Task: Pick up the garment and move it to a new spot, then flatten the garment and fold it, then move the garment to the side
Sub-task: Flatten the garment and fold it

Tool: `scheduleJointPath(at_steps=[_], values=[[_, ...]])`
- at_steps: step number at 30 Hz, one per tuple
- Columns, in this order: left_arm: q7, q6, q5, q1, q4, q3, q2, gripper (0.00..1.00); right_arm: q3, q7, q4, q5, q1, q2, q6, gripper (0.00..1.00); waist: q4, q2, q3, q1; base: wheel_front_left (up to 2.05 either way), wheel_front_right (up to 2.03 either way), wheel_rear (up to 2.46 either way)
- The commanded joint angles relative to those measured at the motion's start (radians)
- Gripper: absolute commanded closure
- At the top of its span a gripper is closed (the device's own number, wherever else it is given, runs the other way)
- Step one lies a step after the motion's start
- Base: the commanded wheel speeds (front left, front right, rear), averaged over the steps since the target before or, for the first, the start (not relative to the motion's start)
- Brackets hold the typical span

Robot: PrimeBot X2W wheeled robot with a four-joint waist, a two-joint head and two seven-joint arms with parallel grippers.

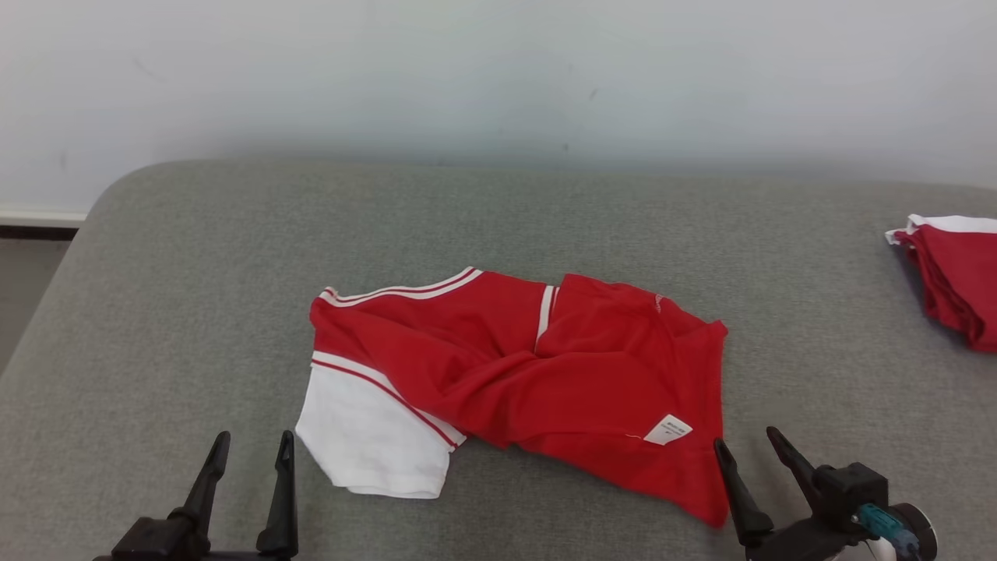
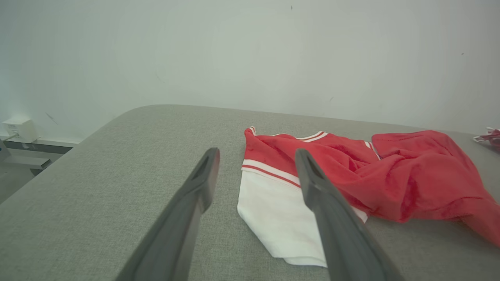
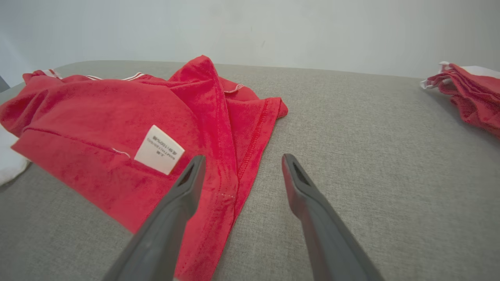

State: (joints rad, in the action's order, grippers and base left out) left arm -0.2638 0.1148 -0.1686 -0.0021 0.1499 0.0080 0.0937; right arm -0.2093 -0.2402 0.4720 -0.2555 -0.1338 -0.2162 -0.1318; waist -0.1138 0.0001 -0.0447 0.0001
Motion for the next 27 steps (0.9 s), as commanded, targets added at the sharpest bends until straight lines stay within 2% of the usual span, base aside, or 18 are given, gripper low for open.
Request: scheduleJointPath(at_steps=[1,9,10,11,14,15,23,27], values=[[0.0,0.003,0.008,-0.016,0.004,-0.003,-0.006,0.0,-0.016,0.001,0.031,-0.012,-0.022,-0.009,0.003,0.0,-0.029,-0.0001,-0.019,-0.0001,0.0,0.0,0.0],[0.0,0.011,0.012,-0.035,0.017,0.002,-0.02,0.0,-0.085,0.004,0.206,-0.053,-0.106,-0.016,0.003,0.0,-0.075,-0.0001,-0.051,-0.0001,0.0,0.0,0.0],[0.0,0.012,0.011,-0.039,0.016,0.004,-0.021,0.0,-0.094,0.003,0.224,-0.057,-0.115,-0.017,0.003,0.04,-0.078,-0.0001,-0.055,-0.0001,0.0,0.0,0.0],[0.0,0.013,0.011,-0.041,0.016,0.006,-0.023,0.0,-0.103,0.001,0.239,-0.065,-0.123,-0.017,0.003,0.47,-0.08,-0.0001,-0.058,-0.0001,0.0,0.0,0.0],[0.0,0.014,0.015,-0.045,0.016,0.011,-0.025,0.0,-0.121,-0.007,0.269,-0.074,-0.143,-0.011,0.003,0.98,-0.084,-0.0001,-0.063,-0.0001,0.0,0.0,0.0],[0.0,0.015,0.016,-0.046,0.015,0.013,-0.026,0.0,-0.124,-0.013,0.276,-0.075,-0.147,-0.012,0.003,1.0,-0.083,-0.0001,-0.064,-0.0001,0.0,0.0,0.0],[0.0,0.014,0.022,-0.034,0.018,0.025,-0.032,0.0,-0.079,-0.025,0.256,-0.07,-0.187,-0.048,0.003,1.0,-0.052,-0.0001,-0.054,-0.0001,0.0,0.0,0.0],[0.0,0.015,0.021,-0.051,0.019,0.016,-0.034,0.0,-0.003,-0.025,0.208,-0.037,-0.204,-0.092,0.003,1.0,-0.036,-0.0001,-0.053,-0.0001,0.0,0.0,0.0]])
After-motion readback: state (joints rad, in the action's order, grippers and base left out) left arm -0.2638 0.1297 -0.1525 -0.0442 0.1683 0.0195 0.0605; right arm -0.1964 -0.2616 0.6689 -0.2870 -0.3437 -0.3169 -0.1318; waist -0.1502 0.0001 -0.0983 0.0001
